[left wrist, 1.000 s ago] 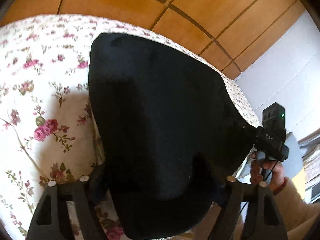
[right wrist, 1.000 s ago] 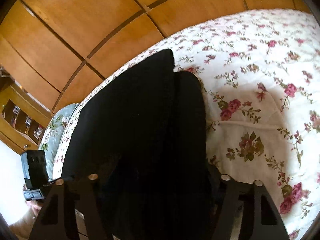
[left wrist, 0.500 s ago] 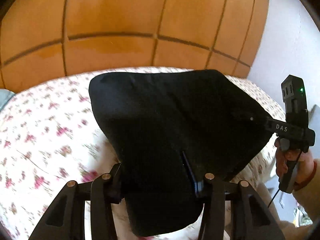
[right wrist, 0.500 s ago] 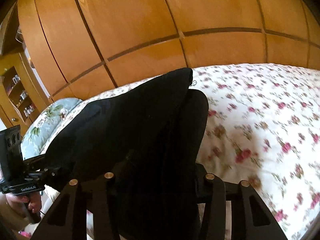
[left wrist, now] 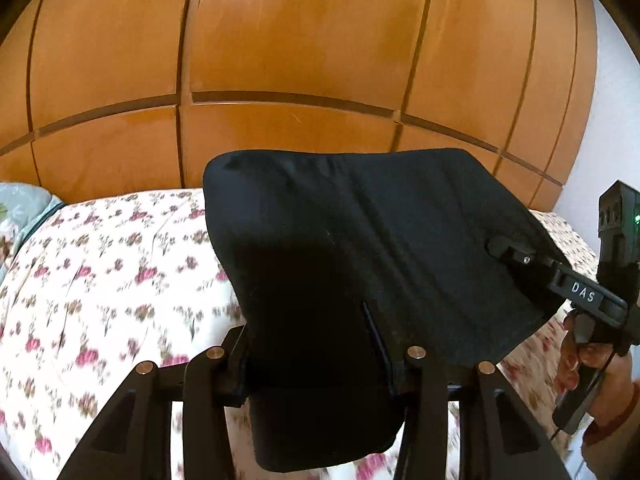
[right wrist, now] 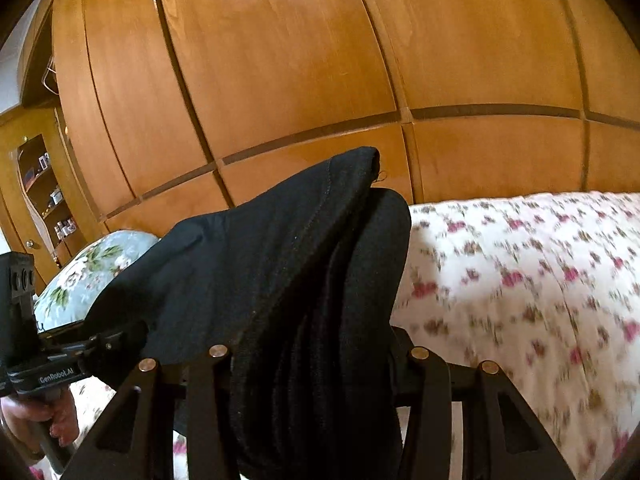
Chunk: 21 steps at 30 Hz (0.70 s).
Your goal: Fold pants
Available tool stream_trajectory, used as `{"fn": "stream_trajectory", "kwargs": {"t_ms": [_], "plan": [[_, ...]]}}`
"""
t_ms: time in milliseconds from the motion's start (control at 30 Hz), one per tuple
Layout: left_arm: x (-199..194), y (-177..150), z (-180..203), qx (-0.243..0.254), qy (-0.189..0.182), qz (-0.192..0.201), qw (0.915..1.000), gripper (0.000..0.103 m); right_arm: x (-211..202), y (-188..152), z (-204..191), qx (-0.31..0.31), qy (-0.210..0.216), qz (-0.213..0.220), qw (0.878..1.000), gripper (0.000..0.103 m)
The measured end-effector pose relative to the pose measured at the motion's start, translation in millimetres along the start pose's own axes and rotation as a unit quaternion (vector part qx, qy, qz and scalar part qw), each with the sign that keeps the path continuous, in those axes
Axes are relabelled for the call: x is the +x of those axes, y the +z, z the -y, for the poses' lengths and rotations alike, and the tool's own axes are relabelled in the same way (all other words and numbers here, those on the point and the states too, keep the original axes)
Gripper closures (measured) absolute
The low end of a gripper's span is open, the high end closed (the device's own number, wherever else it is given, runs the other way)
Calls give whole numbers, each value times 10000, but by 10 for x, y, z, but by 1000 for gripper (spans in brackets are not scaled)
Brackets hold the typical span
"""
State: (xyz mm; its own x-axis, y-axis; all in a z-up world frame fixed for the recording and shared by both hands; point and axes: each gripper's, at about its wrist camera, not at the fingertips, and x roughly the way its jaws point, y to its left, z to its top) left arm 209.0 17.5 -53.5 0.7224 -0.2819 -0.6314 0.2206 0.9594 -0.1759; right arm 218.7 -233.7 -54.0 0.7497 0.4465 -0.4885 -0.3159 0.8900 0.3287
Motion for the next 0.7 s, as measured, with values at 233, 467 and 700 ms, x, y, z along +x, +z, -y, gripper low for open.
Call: {"fn": "stream_trajectory", "kwargs": {"t_ms": [233, 467, 700], "plan": [[451, 165, -25, 193, 367, 112, 9991, 57, 416, 90, 182, -5, -123, 2, 9999, 56], [736, -43, -39, 466, 595, 129, 9971, 55, 751, -160, 513, 543, -107, -469, 9974, 49], [794, -90, -99, 295, 527, 119, 9981, 46, 844, -176, 600, 749, -65, -629, 9952, 41]]}}
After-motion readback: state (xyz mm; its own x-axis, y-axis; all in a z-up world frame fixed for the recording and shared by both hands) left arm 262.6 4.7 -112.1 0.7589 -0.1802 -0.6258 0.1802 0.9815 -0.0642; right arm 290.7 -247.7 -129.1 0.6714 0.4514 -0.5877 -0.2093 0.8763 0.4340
